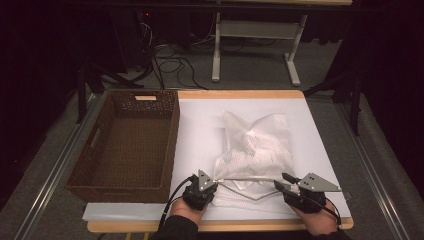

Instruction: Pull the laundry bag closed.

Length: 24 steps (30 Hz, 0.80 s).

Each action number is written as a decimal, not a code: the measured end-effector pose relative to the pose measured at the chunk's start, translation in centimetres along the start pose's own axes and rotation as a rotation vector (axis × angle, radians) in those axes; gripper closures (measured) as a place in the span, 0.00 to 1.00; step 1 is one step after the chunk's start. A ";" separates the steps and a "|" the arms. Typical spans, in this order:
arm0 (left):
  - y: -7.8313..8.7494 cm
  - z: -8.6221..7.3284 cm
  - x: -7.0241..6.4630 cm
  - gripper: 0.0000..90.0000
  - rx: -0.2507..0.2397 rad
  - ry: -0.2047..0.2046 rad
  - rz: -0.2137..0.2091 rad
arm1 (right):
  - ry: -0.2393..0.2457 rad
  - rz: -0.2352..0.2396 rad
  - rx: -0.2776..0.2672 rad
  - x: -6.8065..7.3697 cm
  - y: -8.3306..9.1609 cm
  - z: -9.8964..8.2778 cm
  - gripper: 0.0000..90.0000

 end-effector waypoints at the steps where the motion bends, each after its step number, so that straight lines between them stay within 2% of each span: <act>1: 0.0 0.0 0.0 0.97 0.000 0.019 -0.006 | 0.004 0.003 -0.004 0.0 0.0 0.0 0.65; 2: 0.0 0.0 0.1 0.98 0.001 0.033 -0.015 | 0.003 0.004 -0.005 0.1 0.0 0.1 0.65; 5: 0.0 0.1 0.1 0.98 -0.002 0.040 -0.022 | 0.004 0.012 -0.009 0.3 0.0 0.2 0.65; 9: 0.8 0.8 -0.3 0.98 -0.057 0.005 -0.018 | -0.004 0.053 -0.019 1.3 -0.3 0.6 0.65; 12: 1.5 1.2 -0.8 0.98 -0.094 -0.011 -0.030 | -0.007 0.080 -0.023 2.3 -0.8 1.1 0.66; 16: 2.3 1.6 -1.4 0.98 -0.127 -0.042 -0.039 | 0.000 0.133 -0.020 3.9 -1.7 1.5 0.69; 18: 2.4 1.5 -1.5 0.98 -0.135 -0.038 -0.046 | 0.009 0.156 -0.014 4.7 -2.2 1.6 0.70; 20: 2.2 1.2 -1.4 0.98 -0.113 -0.029 -0.053 | 0.030 0.174 -0.006 5.5 -2.7 1.7 0.72; 22: 1.7 0.8 -1.0 0.96 -0.080 0.000 -0.052 | 0.052 0.189 0.013 6.2 -3.2 1.6 0.72; 24: 1.4 0.4 -0.3 0.90 -0.054 0.028 -0.032 | 0.065 0.193 0.023 6.6 -3.3 1.4 0.72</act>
Point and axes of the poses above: each handheld gripper's, and its own axes: y roughly backward along the jaws, z roughly out of its top, x roughly to its left, the point moved 7 cm from there along -y, roughly forward along the jaws
